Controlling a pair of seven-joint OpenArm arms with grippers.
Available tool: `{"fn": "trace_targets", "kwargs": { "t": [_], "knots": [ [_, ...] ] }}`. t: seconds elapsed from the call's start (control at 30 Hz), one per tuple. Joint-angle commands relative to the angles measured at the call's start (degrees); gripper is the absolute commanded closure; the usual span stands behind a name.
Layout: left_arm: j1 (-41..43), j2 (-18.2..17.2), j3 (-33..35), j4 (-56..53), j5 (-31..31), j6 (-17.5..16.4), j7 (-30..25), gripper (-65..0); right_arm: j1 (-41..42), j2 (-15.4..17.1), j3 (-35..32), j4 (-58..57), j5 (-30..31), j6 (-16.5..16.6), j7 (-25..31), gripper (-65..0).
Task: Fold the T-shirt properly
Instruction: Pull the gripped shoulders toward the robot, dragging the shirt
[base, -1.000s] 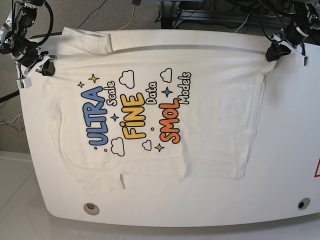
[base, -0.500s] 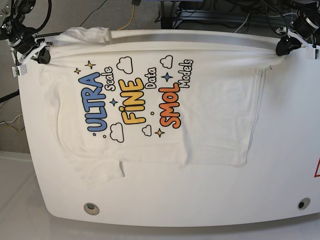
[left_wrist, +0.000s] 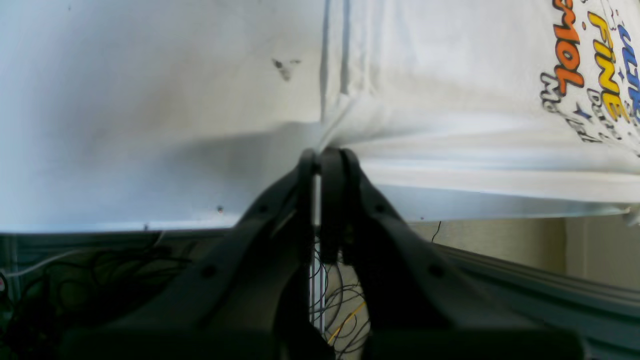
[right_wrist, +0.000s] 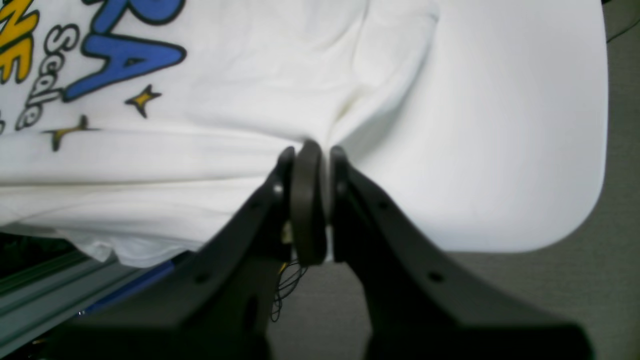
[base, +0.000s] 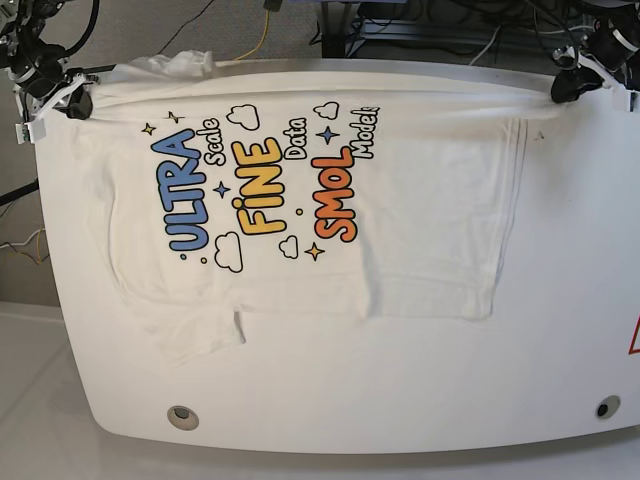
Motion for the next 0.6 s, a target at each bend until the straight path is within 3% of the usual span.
{"fn": "trace_targets", "kwargs": {
  "t": [0.0,0.57],
  "knots": [
    [0.8,-0.9,-0.9,0.9,-0.1,0.7,-2.1,0.0,-0.4,1.7,1.1,0.5,-1.1,-0.8,2.0,0.0],
    [-1.3,-0.9,-0.3,1.0,2.8,0.7,-3.6,0.0,1.8,1.5,0.3,1.3,-1.8,0.2,5.4,0.0]
  ]
}}
